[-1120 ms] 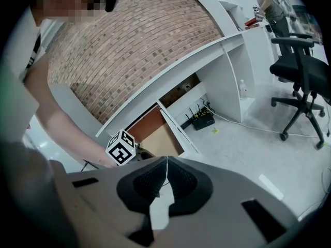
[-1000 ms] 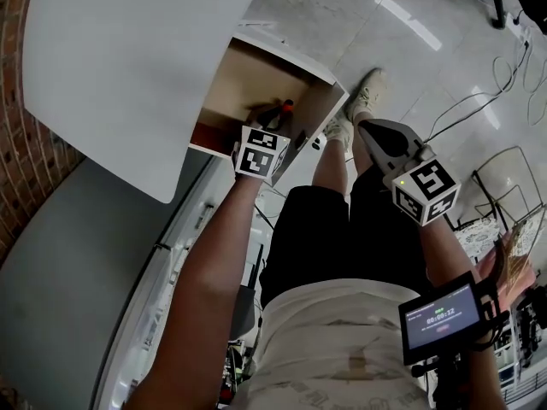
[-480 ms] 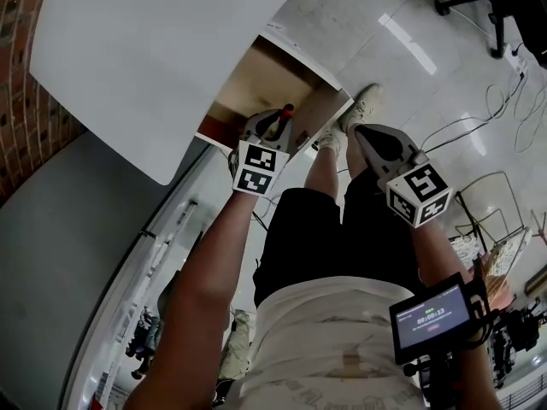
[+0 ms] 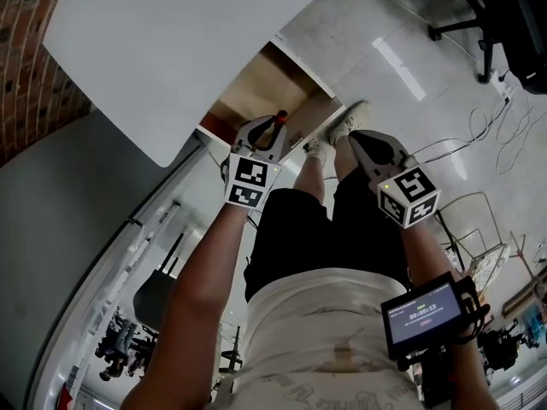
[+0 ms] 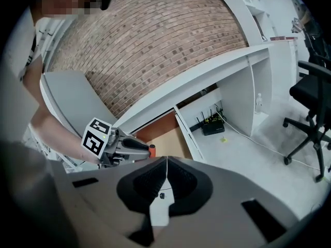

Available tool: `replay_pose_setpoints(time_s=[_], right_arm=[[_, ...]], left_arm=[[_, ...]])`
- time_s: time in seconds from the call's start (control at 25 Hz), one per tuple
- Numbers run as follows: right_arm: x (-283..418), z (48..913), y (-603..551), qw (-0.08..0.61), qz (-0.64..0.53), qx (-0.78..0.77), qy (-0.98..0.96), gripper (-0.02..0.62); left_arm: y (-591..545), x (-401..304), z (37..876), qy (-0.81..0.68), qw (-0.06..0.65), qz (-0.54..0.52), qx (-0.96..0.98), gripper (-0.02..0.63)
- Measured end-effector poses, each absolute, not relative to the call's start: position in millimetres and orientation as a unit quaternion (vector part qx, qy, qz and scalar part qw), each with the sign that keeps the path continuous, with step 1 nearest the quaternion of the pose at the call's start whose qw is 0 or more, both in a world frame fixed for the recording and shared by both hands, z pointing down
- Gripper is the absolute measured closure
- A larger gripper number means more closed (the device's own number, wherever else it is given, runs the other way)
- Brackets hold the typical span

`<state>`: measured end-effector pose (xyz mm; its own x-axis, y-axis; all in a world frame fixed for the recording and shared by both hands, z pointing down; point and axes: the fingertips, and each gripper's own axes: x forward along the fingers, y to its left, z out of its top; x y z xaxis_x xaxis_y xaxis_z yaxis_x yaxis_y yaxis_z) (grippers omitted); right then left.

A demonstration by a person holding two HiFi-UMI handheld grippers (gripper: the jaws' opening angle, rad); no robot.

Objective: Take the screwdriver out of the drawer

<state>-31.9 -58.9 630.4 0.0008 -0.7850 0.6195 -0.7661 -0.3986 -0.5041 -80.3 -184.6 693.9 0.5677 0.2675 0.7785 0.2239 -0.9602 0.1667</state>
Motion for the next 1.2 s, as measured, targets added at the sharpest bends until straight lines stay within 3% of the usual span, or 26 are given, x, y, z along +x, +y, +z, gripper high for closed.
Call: replay_pose_setpoints(time_s=[1.2], right_arm=[[-23.8,540.2,-89.1,-0.015,-0.368,-0.722,0.585,0.572]], left_arm=[[-209.5,-96.9,528.5,0.058,0.039,0.317,0.946,0.522]])
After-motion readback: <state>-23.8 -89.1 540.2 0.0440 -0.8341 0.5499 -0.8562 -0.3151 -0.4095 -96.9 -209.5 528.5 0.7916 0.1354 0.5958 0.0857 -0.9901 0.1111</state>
